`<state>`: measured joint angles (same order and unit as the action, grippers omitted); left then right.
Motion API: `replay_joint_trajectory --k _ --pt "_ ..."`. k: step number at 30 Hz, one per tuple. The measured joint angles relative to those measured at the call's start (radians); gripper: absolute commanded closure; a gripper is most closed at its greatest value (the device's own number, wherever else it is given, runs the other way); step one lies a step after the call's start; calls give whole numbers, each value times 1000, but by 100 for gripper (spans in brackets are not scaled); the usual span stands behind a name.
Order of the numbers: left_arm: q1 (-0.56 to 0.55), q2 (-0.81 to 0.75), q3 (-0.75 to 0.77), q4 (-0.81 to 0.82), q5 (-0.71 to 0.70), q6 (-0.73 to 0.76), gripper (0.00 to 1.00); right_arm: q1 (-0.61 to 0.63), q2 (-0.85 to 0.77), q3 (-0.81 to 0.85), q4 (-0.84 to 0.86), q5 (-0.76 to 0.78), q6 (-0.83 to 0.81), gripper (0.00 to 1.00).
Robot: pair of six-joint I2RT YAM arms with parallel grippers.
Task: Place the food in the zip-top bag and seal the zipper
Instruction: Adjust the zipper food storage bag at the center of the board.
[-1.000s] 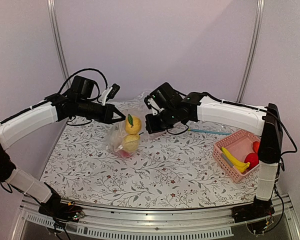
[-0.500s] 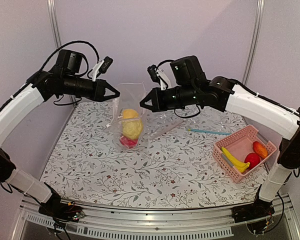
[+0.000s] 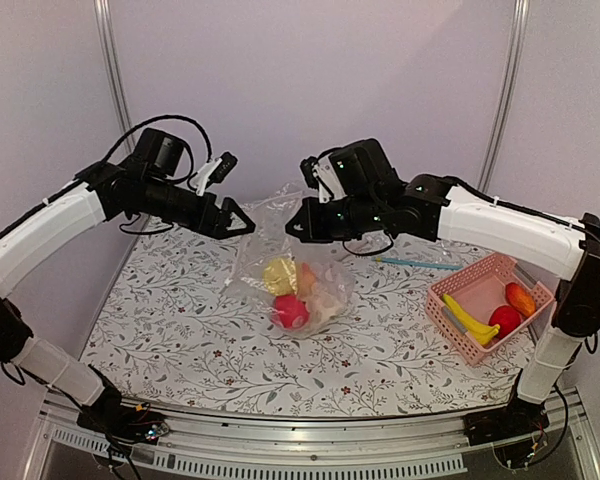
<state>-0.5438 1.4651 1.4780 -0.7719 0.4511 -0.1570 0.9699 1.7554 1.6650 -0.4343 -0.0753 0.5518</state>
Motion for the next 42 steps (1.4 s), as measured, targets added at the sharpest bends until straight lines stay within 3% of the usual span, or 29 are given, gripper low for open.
replay_joint_trajectory --k 9,15,20,23,36,39,42 --pt "-9 -447 -437 290 -35 -75 0 -3 0 -23 7 127 48 100" --pt "-48 -536 -630 428 -35 -130 5 -13 0 -23 8 160 61 100" --pt "-77 -536 -729 491 -55 -171 24 -18 -6 -30 8 173 62 100" --pt "-97 -527 -760 526 -72 -199 46 -18 -16 -36 8 175 62 100" --pt "-119 -479 -793 705 -145 -241 70 -18 -27 -42 8 178 62 100" --pt "-120 -467 -793 719 -165 -235 88 -18 -27 -42 8 179 62 100" --pt "-121 -464 -793 740 -175 -238 98 -18 -27 -42 8 179 62 100"
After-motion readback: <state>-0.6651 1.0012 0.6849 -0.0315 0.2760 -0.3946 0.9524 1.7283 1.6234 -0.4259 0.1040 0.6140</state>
